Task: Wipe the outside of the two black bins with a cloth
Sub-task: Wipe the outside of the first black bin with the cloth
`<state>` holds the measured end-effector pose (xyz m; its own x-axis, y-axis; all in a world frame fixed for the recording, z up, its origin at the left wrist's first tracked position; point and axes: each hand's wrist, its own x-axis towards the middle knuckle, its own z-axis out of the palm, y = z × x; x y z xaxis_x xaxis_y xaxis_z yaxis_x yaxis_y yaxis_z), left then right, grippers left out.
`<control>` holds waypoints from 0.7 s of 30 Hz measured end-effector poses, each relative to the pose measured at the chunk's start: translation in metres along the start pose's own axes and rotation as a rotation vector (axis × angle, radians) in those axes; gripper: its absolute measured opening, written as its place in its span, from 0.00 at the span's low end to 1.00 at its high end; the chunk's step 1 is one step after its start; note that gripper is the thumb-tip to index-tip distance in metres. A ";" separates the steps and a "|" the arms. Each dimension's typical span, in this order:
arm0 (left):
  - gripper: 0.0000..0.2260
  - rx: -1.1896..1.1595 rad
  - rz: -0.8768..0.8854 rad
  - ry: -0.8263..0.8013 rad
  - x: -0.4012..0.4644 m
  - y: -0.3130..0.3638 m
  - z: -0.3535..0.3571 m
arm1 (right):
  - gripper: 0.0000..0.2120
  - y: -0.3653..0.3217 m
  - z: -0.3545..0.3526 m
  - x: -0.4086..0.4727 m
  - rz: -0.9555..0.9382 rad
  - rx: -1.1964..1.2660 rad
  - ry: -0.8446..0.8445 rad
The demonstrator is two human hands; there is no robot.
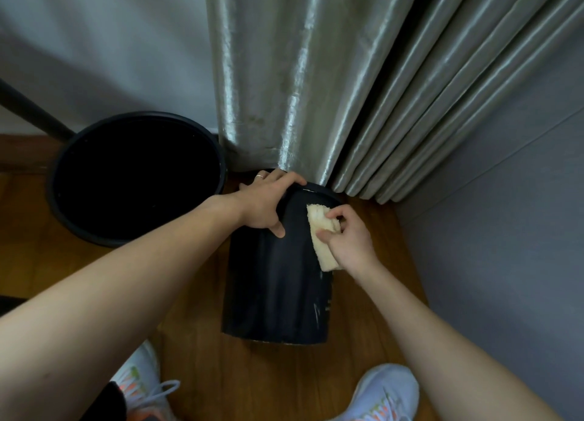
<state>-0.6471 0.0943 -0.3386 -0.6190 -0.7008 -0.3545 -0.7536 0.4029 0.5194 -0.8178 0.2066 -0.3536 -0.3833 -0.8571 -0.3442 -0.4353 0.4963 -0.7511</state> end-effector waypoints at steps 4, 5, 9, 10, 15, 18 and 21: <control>0.47 -0.006 0.009 0.008 -0.001 -0.002 0.000 | 0.10 -0.003 -0.008 0.003 0.076 0.229 0.029; 0.47 -0.006 0.010 0.005 -0.001 -0.002 0.000 | 0.09 -0.003 -0.010 0.003 0.098 0.313 0.118; 0.46 0.009 0.010 -0.003 -0.001 0.000 -0.001 | 0.07 0.002 -0.005 0.004 0.236 0.517 0.288; 0.46 0.010 0.011 -0.005 -0.001 0.000 -0.001 | 0.07 0.002 -0.002 0.004 0.284 0.562 0.257; 0.46 -0.028 0.014 0.001 -0.001 -0.008 -0.001 | 0.20 -0.001 -0.004 0.004 0.340 0.957 0.038; 0.47 -0.028 0.020 0.000 0.000 -0.009 0.000 | 0.23 0.004 -0.002 -0.001 0.296 0.881 0.062; 0.47 -0.025 0.015 0.001 0.001 -0.007 0.001 | 0.24 0.008 0.001 -0.001 0.206 0.623 0.104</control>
<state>-0.6427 0.0914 -0.3434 -0.6301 -0.6954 -0.3455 -0.7383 0.3986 0.5441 -0.8198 0.2114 -0.3596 -0.4986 -0.7201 -0.4826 0.1957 0.4489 -0.8719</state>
